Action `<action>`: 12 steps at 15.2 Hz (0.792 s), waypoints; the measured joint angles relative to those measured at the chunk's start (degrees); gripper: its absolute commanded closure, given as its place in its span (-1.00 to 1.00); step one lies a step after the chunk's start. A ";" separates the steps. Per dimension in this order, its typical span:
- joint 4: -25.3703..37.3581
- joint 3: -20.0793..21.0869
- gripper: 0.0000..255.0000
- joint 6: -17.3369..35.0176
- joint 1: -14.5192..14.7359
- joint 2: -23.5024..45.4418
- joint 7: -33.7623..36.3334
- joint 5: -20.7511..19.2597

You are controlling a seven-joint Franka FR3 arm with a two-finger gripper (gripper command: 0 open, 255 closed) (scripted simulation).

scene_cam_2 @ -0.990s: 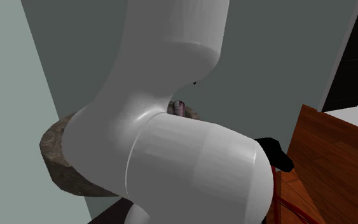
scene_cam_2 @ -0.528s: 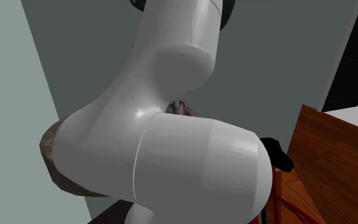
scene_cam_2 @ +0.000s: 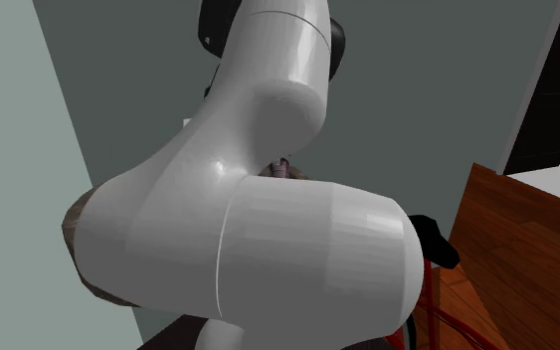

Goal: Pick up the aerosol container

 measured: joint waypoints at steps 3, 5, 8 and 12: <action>-0.47 -0.35 -1.00 1.18 0.13 1.03 0.90 -0.55; -0.32 -0.40 1.00 1.28 0.21 1.26 0.97 -0.61; -0.21 -0.43 1.00 1.29 0.22 1.31 0.97 -0.66; -0.19 -0.43 1.00 1.28 0.23 1.32 0.97 -0.66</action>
